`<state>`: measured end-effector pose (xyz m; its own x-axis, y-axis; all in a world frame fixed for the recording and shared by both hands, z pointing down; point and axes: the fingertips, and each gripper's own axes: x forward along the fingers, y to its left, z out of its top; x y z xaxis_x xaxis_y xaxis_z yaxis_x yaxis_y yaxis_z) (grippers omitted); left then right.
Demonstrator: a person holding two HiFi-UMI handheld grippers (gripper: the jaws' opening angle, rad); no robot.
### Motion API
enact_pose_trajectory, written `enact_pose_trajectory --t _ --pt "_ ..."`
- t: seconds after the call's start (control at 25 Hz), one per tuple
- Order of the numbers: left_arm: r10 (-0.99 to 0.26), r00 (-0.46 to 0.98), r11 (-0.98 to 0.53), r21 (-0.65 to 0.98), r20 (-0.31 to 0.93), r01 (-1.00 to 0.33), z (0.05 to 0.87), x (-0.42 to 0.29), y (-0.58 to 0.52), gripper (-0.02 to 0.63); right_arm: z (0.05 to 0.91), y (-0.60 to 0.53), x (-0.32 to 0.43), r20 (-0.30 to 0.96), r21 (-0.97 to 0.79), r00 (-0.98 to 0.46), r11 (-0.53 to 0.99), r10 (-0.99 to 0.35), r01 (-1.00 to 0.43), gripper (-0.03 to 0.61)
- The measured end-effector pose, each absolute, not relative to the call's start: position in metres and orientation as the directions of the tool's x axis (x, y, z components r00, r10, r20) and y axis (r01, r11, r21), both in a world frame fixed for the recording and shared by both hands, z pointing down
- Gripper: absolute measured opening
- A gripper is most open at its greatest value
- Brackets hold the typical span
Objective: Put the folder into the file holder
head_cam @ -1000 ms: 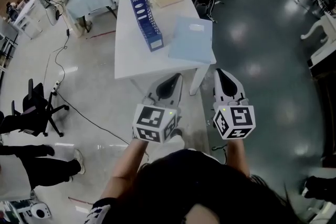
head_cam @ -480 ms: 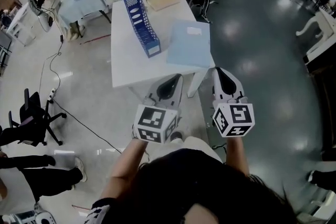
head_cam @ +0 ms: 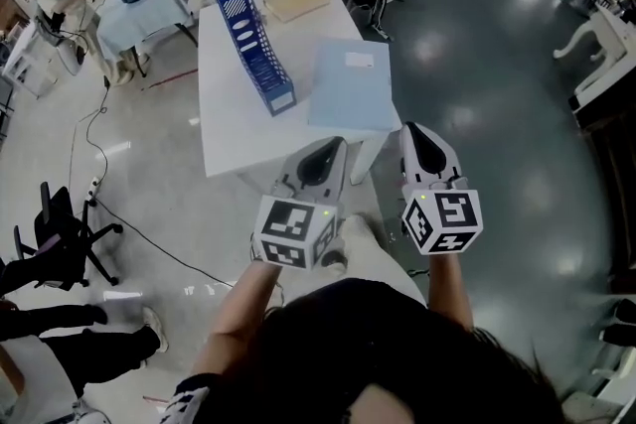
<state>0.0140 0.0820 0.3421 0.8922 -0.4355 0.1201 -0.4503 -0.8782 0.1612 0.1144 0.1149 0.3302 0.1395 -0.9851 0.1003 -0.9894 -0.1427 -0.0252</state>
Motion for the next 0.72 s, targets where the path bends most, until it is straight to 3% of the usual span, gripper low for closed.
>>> enact_pose_trajectory --t 0.72 --pt "-0.45 0.882 -0.869 0.162 0.136 -0.468 0.353 0.071 0.024 0.005 0.345 0.053 0.17 0.116 -0.04 0.111 -0.116 -0.987 -0.992 -0.003"
